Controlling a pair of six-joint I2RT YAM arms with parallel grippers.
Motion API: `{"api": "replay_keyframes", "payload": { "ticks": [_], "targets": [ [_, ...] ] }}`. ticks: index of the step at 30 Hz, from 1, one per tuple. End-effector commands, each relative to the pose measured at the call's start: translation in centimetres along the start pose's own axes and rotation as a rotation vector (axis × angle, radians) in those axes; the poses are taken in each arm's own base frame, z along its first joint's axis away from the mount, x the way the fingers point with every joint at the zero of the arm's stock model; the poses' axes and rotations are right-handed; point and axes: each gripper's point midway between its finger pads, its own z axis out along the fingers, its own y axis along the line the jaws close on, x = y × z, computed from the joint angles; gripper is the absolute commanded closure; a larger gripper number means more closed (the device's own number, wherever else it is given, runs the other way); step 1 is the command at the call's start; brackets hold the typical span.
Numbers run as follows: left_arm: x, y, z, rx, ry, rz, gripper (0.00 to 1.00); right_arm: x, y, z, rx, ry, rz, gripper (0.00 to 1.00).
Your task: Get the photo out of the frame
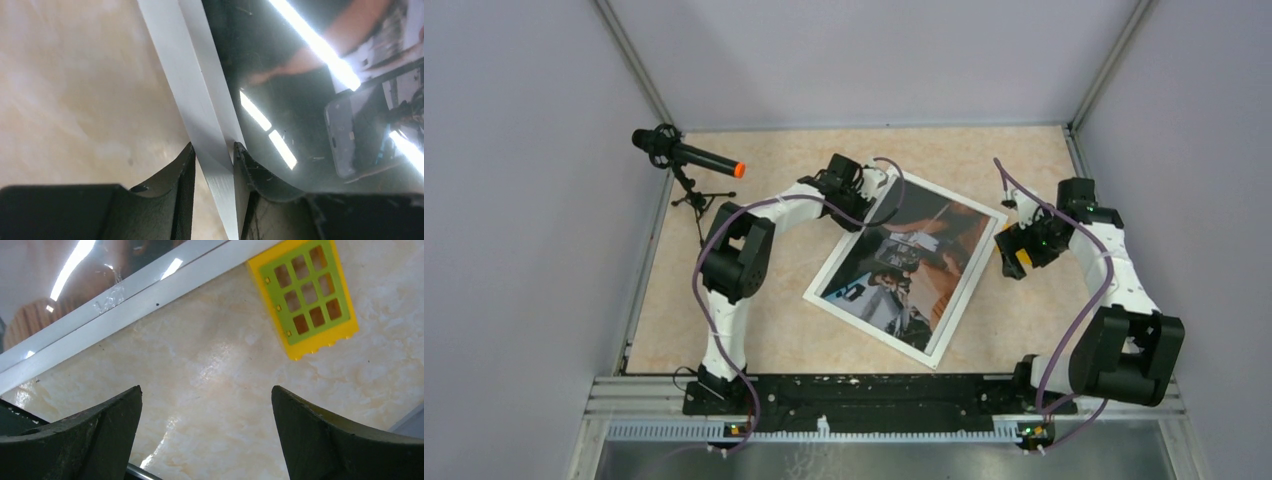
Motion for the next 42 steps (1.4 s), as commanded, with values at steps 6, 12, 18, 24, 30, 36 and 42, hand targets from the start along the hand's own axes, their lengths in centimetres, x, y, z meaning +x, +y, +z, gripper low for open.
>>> {"api": "replay_keyframes", "payload": {
  "ticks": [6,12,18,24,30,36,42],
  "targets": [
    [-4.8,1.9,1.3,-0.051,0.014,0.238,0.44,-3.1,-1.0,-1.1,-0.004,-0.081,0.000,0.01],
    [-7.0,-7.1,-1.7,0.126,-0.058,0.348,0.22,-6.1,-3.3,-1.7,-0.029,-0.174,0.147,0.01],
    [-8.7,-17.3,-2.7,0.312,-0.116,0.395,0.12,-7.9,-7.1,-2.5,0.003,-0.237,0.304,0.01],
    [-9.5,-24.4,-1.6,0.400,-0.121,0.423,0.02,-6.7,-10.2,-3.1,0.016,-0.267,0.441,0.01],
    [-9.0,-30.5,0.2,0.412,-0.124,0.472,0.03,-4.4,-11.6,-3.3,0.010,-0.266,0.517,0.01],
    [-8.2,-30.7,3.3,0.295,-0.104,0.453,0.06,-3.2,-11.1,-3.4,0.003,-0.245,0.510,0.01],
    [-7.2,-29.1,4.6,0.175,-0.073,0.500,0.25,-2.9,-10.3,-3.6,-0.005,-0.237,0.491,0.01]
  ]
}}
